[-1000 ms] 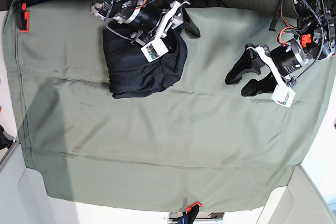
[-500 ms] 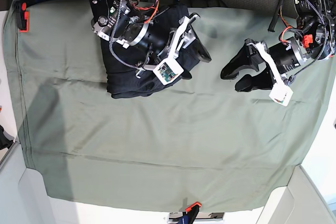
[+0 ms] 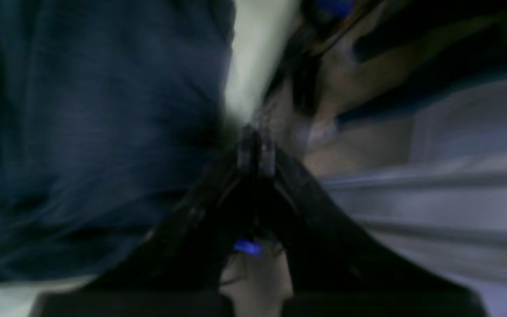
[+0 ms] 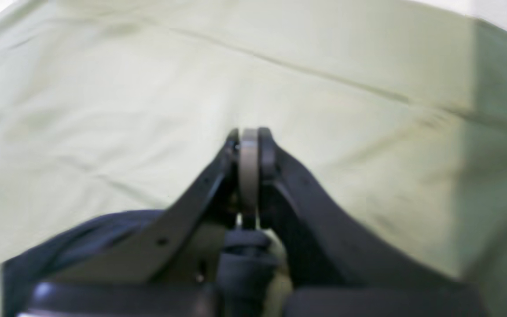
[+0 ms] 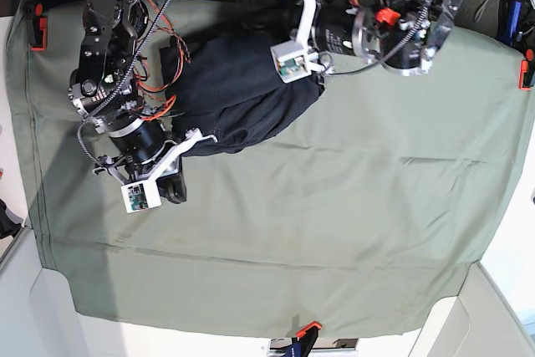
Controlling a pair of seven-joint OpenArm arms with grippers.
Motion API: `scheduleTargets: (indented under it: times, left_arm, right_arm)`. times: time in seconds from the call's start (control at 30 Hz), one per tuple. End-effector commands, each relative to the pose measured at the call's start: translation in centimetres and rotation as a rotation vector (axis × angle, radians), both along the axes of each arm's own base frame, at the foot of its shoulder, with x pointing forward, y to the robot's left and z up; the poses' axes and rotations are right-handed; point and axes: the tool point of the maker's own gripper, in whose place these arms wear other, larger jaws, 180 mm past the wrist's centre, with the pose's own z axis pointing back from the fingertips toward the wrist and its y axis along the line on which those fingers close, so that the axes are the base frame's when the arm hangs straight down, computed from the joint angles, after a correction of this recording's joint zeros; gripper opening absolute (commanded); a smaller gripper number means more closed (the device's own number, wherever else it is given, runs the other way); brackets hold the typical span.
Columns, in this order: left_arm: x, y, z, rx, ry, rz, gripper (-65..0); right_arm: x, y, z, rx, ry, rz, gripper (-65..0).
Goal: Fold the T-shirt properly
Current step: 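Grasp the folded bundle with both grippers and lift it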
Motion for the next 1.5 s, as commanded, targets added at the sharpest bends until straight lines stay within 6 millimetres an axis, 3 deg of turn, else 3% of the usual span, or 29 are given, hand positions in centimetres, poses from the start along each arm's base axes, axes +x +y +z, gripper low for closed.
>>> scheduleTargets:
  times: [0.0,0.2,0.3,0.4,0.57,0.77,1.0,1.17,1.47]
  left_arm:
    - [0.4,-1.0,0.7,-0.024,-0.062,-0.012,-65.0]
    - [0.7,-3.2,-2.6,0.082,-0.194,-0.078,-65.0]
    - [0.9,-3.1,-5.3,0.148,-0.199,-0.125,-65.0]
    - [2.5,-2.1,-7.1,0.233,-0.225,-0.145,-65.0]
    - [5.1,-0.8,-7.1,0.283,-0.267,-0.135,-65.0]
    - [5.3,3.1,-8.2,0.381,-0.263,-0.148,-65.0]
    - [5.5,6.4,-8.3,0.458,-0.275,-0.159,-65.0]
    - [5.7,8.2,-8.2,0.497,-0.281,-0.163,-65.0]
    - [5.9,8.2,-8.1,0.5,-0.297,-0.162,-65.0]
  right_arm:
    - [1.0,-0.3,1.2,0.028,-0.049,-0.008,-65.0]
    - [2.9,-1.2,-2.7,0.053,0.04,0.0,-65.0]
    - [3.5,-0.9,-4.7,0.058,0.098,0.02,-65.0]
    - [3.7,-0.4,-5.9,0.064,0.133,0.046,-65.0]
    - [3.8,0.2,-6.3,0.089,0.15,0.065,-65.0]
    - [3.4,0.8,-6.2,0.088,0.145,0.116,-65.0]
    - [3.3,-1.4,-6.6,0.042,0.152,0.11,-65.0]
    - [3.2,-1.5,-6.7,0.046,0.161,0.112,-65.0]
    - [2.6,-1.0,-7.0,0.072,0.173,0.119,-65.0]
